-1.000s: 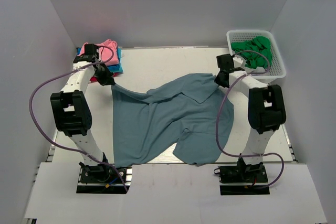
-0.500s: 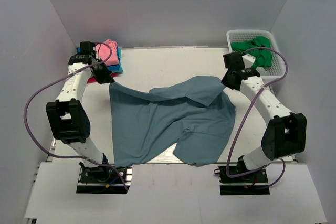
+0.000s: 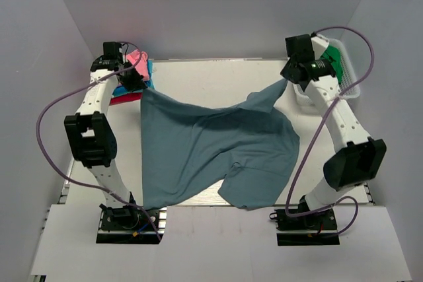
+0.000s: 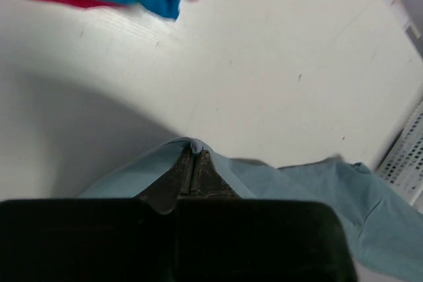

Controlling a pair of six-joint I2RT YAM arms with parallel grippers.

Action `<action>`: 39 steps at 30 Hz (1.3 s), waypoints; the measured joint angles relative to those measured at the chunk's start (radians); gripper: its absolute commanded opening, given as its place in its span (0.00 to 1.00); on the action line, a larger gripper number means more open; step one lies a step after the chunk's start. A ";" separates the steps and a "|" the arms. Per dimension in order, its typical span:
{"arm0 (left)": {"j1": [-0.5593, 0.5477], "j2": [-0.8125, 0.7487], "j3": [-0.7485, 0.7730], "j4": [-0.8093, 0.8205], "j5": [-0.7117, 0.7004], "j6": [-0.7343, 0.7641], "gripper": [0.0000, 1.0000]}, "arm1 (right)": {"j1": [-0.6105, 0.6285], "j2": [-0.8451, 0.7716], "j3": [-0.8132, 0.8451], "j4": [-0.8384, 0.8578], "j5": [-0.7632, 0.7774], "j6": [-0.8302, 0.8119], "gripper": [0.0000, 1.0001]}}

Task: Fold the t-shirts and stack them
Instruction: Flatten out the tshirt

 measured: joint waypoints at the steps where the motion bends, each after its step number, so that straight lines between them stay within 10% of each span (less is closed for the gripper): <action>1: 0.000 0.026 0.020 0.019 0.006 -0.007 0.00 | 0.000 0.027 0.031 0.007 0.003 -0.008 0.00; 11: -0.001 0.499 0.485 0.174 0.107 -0.110 0.00 | -0.010 0.508 0.457 0.111 0.053 -0.064 0.00; 13: -0.002 0.621 0.623 0.201 0.111 -0.144 0.04 | -0.016 0.622 0.549 0.185 0.052 -0.077 0.23; 15: -0.003 0.695 0.672 0.244 0.116 -0.178 0.45 | -0.022 0.725 0.631 0.275 0.047 -0.100 0.42; 16: -0.004 0.706 0.663 0.259 0.118 -0.189 0.99 | -0.025 0.760 0.652 0.307 0.040 -0.114 0.53; 18: -0.004 0.707 0.624 0.291 0.129 -0.214 1.00 | -0.027 0.791 0.636 0.377 0.017 -0.156 0.90; 39: -0.142 0.332 0.388 0.235 0.232 0.077 1.00 | -0.018 0.177 -0.219 0.429 -0.409 -0.303 0.90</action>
